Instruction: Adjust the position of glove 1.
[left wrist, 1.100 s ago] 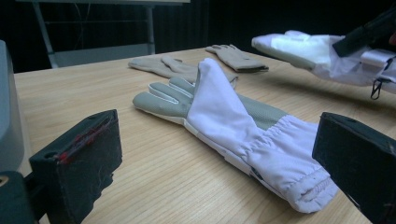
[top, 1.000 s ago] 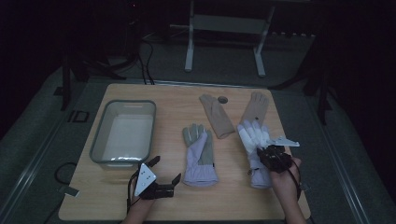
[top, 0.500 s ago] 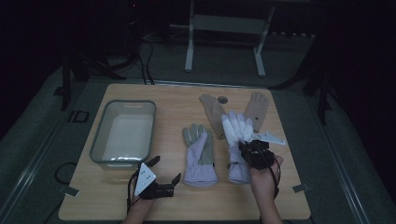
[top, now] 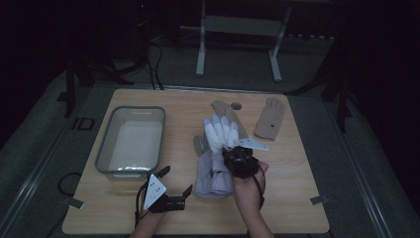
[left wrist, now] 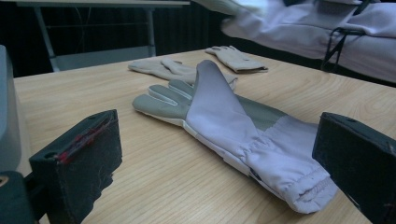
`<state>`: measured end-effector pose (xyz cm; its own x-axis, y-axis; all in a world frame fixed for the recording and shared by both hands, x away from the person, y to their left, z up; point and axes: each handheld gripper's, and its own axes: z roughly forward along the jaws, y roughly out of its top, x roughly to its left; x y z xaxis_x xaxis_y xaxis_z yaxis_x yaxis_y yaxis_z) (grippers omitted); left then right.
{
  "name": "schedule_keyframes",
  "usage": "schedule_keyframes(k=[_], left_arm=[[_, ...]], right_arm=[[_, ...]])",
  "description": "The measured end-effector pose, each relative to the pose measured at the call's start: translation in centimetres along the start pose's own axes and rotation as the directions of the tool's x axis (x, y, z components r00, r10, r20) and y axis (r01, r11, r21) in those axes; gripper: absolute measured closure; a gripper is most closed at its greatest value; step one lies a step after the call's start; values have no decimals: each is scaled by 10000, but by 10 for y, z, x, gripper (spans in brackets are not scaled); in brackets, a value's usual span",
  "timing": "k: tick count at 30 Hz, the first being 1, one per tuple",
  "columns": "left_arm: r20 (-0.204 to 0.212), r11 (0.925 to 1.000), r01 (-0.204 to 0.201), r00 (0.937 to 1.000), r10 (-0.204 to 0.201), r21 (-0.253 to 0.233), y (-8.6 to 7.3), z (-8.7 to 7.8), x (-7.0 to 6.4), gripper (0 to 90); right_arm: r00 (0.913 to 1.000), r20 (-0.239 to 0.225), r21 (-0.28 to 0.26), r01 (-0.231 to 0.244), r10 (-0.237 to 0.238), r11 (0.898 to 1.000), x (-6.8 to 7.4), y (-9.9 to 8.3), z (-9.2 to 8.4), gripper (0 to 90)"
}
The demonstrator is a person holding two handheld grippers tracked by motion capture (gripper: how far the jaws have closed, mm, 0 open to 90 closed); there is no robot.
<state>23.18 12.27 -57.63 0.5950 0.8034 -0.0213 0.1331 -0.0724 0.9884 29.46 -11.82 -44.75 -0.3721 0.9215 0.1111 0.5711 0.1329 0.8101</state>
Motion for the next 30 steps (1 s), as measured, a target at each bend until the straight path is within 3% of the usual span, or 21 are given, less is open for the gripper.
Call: schedule_keyframes(k=[5,9,15,23,30], left_arm=[[17,10000,42,10000,-42,-56,0,-1,0,19],[26,10000,41,10000,-41,-6,0,-1,0,19],[36,10000,58,10000,-58,-1,0,0,1,19],[57,10000,38,10000,-38,1,0,0,0,19],[88,10000,-28,10000,28,19,0,0,0,19]], right_arm=[[9997,-233,214,-2,7,9998,18,-5,18,793],[9997,-67,325,-238,241,9992,17,-17,28,789],[9967,82,927,-815,811,9923,8,-32,49,779],[9967,102,1018,-812,805,9915,13,-36,58,756],[9955,35,1195,-948,951,9883,14,-42,71,654]])
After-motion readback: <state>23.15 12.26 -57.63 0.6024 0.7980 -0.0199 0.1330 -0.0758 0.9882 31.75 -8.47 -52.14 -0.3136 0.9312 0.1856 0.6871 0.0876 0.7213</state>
